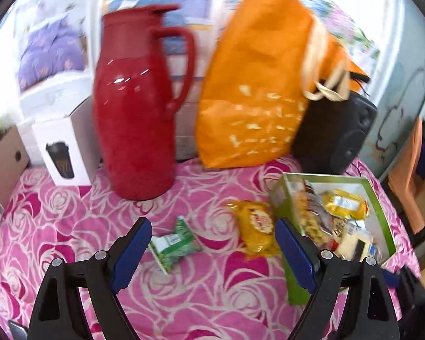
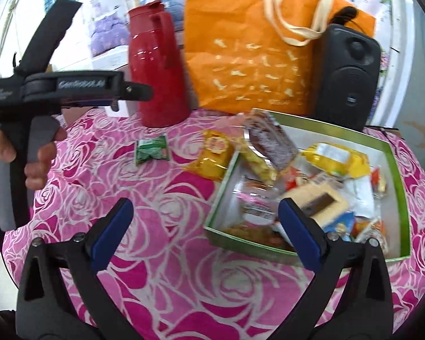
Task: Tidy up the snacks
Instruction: 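Move both tools back toward the yellow pouch on the table, then grasp the yellow pouch with the right tool, then carry the yellow pouch over the green box and open the right tool, then move the right tool back toward the green packet on the table, then grasp the green packet with the right tool, then carry the green packet into the green box and open the right tool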
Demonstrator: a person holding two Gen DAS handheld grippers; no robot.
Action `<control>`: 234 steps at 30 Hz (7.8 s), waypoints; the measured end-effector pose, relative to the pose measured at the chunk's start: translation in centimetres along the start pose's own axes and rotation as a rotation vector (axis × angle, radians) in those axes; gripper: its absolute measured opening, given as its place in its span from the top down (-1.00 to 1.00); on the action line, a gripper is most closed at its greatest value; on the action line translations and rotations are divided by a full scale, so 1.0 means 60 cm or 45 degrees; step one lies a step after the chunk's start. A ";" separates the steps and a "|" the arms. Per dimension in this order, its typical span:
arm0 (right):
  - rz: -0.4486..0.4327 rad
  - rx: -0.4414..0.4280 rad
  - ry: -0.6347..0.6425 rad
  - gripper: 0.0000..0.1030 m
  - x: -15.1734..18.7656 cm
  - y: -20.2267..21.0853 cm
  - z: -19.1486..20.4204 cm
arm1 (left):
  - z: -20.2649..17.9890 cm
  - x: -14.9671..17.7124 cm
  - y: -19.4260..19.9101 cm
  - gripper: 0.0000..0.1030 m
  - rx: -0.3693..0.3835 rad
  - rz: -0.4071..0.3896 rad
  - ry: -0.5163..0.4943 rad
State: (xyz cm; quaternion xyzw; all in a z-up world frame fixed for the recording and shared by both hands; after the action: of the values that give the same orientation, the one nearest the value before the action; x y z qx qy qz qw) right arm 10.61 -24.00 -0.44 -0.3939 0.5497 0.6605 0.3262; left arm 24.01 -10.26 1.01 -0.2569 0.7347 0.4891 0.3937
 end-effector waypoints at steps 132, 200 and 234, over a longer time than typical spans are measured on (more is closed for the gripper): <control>-0.167 0.272 -0.223 -0.78 -0.017 0.077 -0.173 | -0.267 0.041 0.021 -0.78 0.328 -0.017 -0.251; 0.186 -0.290 -0.071 0.12 0.108 -0.062 0.123 | -0.058 0.212 0.060 0.25 0.436 0.362 -0.032; -0.159 0.128 -0.017 -0.83 -0.002 0.000 -0.178 | -0.273 0.036 -0.061 -0.82 0.343 0.092 -0.193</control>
State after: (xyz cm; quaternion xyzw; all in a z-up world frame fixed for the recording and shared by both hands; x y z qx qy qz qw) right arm 12.39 -34.50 -1.23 -0.4061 0.5543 0.6131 0.3899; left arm 20.23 -26.77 0.81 -0.1376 0.7706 0.4178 0.4611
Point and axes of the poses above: each gripper's, at about its wrist camera, not at the fingertips, and y roughly against the way its jaws point, z to its left, x to its underside, the point moved 8 cm from there along -y, roughly the way its jaws point, and after that the axes turned 14 degrees about -z, right-handed, at the moved point
